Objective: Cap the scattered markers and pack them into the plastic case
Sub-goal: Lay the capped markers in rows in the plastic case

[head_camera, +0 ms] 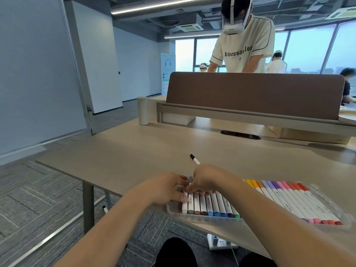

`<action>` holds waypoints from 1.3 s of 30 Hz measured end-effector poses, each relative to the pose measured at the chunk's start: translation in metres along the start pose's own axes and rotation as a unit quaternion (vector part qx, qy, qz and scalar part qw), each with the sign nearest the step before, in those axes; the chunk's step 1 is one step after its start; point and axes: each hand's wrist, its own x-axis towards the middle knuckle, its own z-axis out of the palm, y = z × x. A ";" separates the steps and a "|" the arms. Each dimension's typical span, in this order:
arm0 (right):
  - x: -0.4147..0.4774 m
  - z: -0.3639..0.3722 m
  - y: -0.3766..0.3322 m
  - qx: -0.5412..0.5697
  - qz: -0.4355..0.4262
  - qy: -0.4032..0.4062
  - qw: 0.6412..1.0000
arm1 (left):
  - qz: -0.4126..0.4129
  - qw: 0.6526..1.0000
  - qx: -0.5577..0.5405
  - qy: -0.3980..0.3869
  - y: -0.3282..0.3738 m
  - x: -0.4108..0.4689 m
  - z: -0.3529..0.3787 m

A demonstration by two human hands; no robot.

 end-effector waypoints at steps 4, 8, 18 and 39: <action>-0.003 -0.004 0.001 -0.009 0.000 -0.026 1.000 | -0.029 0.998 0.047 0.010 0.010 0.005 -0.008; -0.002 -0.020 0.010 -0.015 -0.003 0.018 1.000 | -0.031 0.995 -0.007 0.089 0.018 0.016 -0.019; 0.074 -0.034 0.035 -0.066 0.077 0.222 0.970 | -0.061 0.982 -0.006 0.181 0.019 0.078 -0.020; 0.016 -0.026 0.000 0.073 -0.016 0.042 0.996 | -0.091 0.987 -0.025 0.133 0.010 0.025 -0.015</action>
